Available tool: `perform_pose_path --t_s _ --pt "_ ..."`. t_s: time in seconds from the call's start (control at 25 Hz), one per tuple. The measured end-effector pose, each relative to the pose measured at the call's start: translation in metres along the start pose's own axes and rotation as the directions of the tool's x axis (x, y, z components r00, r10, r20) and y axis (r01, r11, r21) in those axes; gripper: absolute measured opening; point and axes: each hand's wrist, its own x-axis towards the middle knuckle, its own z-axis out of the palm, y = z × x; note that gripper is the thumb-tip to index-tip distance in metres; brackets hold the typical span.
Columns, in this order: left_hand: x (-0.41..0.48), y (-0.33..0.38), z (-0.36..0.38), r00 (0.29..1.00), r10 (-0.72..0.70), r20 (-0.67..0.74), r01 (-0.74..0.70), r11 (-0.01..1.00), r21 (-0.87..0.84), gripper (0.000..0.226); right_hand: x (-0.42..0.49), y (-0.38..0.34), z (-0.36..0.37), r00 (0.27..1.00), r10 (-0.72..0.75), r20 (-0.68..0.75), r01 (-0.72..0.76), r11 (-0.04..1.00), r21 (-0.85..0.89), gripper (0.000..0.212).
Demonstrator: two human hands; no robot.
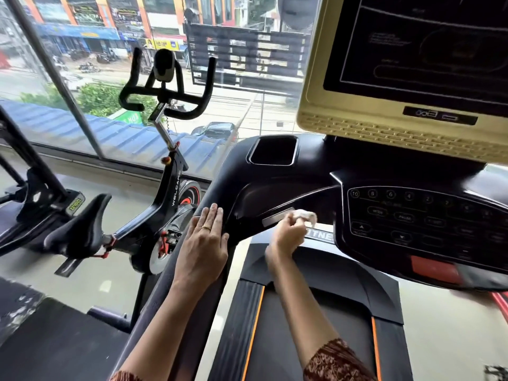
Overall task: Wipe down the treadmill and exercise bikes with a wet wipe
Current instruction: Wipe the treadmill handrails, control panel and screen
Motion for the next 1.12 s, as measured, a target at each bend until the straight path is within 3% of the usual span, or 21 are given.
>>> perform_pose_path --t_s 0.12,0.2,0.28,0.36,0.4,0.48,0.56,0.6,0.68,0.76,0.84,0.92,0.96,1.0,1.12 --pt "-0.001 0.000 -0.001 1.000 0.005 -0.010 -0.005 1.000 -0.013 0.063 -0.022 0.024 0.005 0.988 -0.069 0.138 0.074 0.997 -0.031 0.036" --pt "-0.002 0.002 -0.002 1.000 0.011 -0.009 -0.012 1.000 -0.004 0.063 -0.031 0.040 0.000 0.959 -0.054 0.279 0.088 0.990 -0.112 0.034" --pt "-0.002 0.001 -0.002 1.000 0.019 -0.012 -0.019 1.000 0.008 0.062 -0.044 0.050 -0.012 0.848 -0.043 0.529 0.173 0.964 -0.199 0.031" --pt "-0.003 -0.001 -0.002 0.999 0.037 -0.003 -0.037 0.999 0.027 0.064 -0.052 0.044 -0.023 0.663 -0.176 0.728 0.405 0.902 -0.151 0.035" --pt "-0.003 0.000 -0.002 0.999 0.040 -0.003 -0.040 0.999 0.032 0.064 -0.049 0.038 -0.025 0.605 -0.302 0.737 0.562 0.818 -0.126 0.041" --pt "-0.004 0.000 -0.002 1.000 0.023 0.002 -0.024 1.000 0.014 0.063 -0.031 0.035 -0.023 0.455 -0.522 0.721 0.831 0.539 -0.135 0.054" --pt "-0.004 0.001 -0.003 1.000 0.020 -0.007 -0.020 1.000 -0.010 0.063 -0.014 0.042 -0.021 0.192 -0.543 0.818 0.981 0.115 -0.154 0.054" --pt "-0.004 0.001 -0.004 1.000 0.019 -0.008 -0.020 1.000 -0.017 0.064 -0.007 0.054 -0.022 0.099 -0.471 0.876 0.988 -0.056 -0.141 0.053" --pt "-0.004 0.001 -0.004 1.000 0.019 -0.006 -0.019 1.000 -0.017 0.063 0.009 0.063 -0.029 0.047 -0.441 0.896 0.978 -0.160 -0.130 0.054" --pt "-0.004 0.001 -0.002 1.000 0.016 -0.019 -0.016 1.000 -0.009 0.063 0.039 0.047 -0.039 0.071 -0.590 0.804 0.966 -0.159 -0.202 0.051" --pt "-0.004 0.001 0.000 1.000 0.013 -0.026 -0.013 1.000 0.006 0.061 0.065 0.023 -0.051 0.202 -0.736 0.646 0.931 -0.060 -0.360 0.045" --pt "-0.004 0.001 0.001 1.000 0.013 -0.027 -0.012 0.999 0.030 0.059 0.065 0.018 -0.047 0.381 -0.754 0.535 0.893 0.151 -0.423 0.044" --pt "-0.004 0.001 0.002 0.999 0.014 -0.032 -0.012 0.999 0.042 0.058 0.053 0.024 -0.039 0.409 -0.731 0.547 0.897 0.211 -0.389 0.043" --pt "-0.003 0.000 0.003 0.999 0.015 -0.036 -0.013 0.999 0.051 0.057 0.039 0.034 -0.030 0.369 -0.697 0.615 0.923 0.196 -0.332 0.043" --pt "-0.003 0.000 0.006 0.999 0.013 -0.050 -0.011 0.999 0.050 0.057 0.019 0.050 -0.024 0.031 -0.568 0.823 0.991 -0.090 -0.099 0.044"
